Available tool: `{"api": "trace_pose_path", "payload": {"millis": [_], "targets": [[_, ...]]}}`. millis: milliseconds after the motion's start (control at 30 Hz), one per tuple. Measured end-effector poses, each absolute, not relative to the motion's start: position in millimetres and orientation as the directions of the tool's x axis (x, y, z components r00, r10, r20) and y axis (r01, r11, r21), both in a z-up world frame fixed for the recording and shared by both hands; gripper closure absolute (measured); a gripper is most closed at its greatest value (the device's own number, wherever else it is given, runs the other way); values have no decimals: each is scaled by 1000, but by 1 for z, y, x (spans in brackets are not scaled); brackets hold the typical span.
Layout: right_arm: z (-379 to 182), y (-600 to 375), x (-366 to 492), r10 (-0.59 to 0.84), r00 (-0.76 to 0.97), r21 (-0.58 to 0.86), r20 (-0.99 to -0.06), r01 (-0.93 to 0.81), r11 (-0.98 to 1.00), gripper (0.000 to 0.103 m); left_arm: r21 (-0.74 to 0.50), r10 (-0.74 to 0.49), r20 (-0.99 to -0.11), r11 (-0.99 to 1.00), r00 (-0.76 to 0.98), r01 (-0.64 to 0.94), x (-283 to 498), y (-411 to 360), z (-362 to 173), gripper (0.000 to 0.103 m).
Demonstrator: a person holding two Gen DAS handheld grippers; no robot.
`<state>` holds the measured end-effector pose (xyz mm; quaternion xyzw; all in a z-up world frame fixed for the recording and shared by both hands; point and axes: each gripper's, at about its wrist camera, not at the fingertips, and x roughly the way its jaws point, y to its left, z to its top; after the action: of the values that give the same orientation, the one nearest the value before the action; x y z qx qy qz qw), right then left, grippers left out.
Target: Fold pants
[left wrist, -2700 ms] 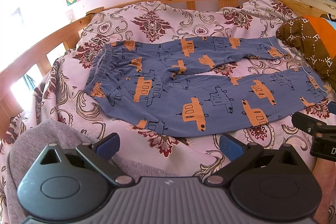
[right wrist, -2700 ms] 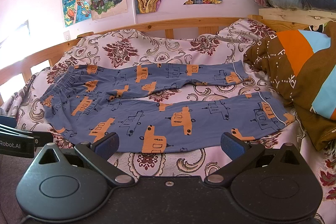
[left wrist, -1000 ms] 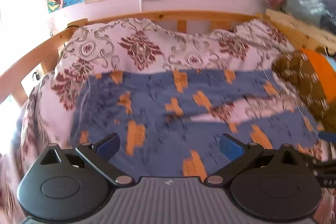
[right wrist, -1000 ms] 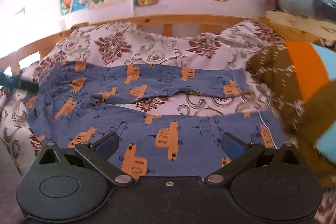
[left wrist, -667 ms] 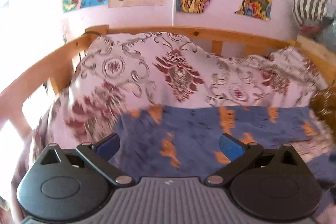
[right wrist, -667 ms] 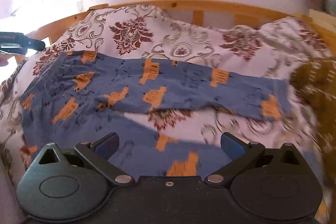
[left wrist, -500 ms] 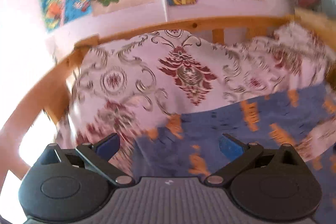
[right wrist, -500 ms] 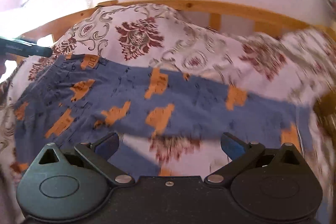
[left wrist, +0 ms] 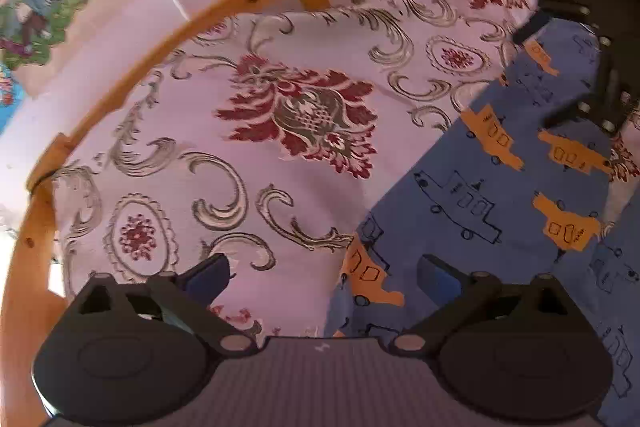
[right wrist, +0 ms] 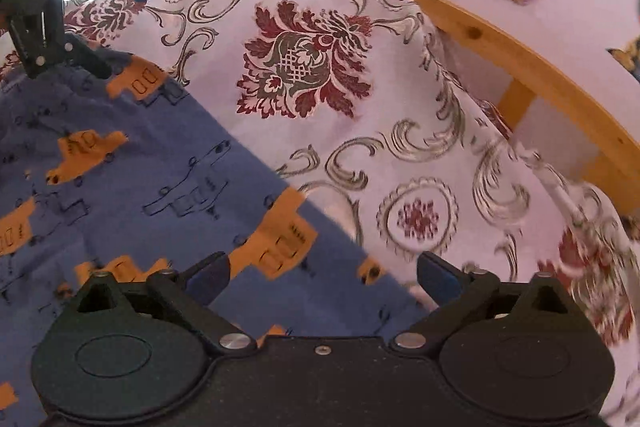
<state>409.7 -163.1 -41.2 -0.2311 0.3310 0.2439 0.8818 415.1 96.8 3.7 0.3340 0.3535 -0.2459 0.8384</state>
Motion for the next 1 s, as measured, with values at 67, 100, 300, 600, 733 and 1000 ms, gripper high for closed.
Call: {"api": "trace_pose_path", "payload": {"millis": [67, 100, 300, 600, 733, 1000], "targets": [[-42, -160, 420, 281, 646, -242, -710, -598, 764, 14, 363, -184, -778, 649, 601, 668, 421, 96, 3, 6], [-44, -158, 425, 280, 639, -245, -716, -606, 757, 16, 354, -184, -785, 650, 592, 672, 424, 96, 2, 8], [-55, -155, 440, 257, 621, -249, -741, -609, 753, 39, 311, -172, -827, 653, 536, 690, 439, 93, -5, 32], [-57, -160, 439, 219, 653, -277, -725, -568, 775, 97, 377, -82, -845, 611, 529, 696, 438, 79, -11, 99], [-49, -163, 422, 227, 671, -284, -706, -562, 777, 103, 408, -47, -830, 628, 556, 662, 432, 76, -8, 102], [-15, -174, 359, 230, 752, -299, -618, -495, 816, 103, 497, -107, -725, 602, 680, 625, 382, 74, 23, 102]]}}
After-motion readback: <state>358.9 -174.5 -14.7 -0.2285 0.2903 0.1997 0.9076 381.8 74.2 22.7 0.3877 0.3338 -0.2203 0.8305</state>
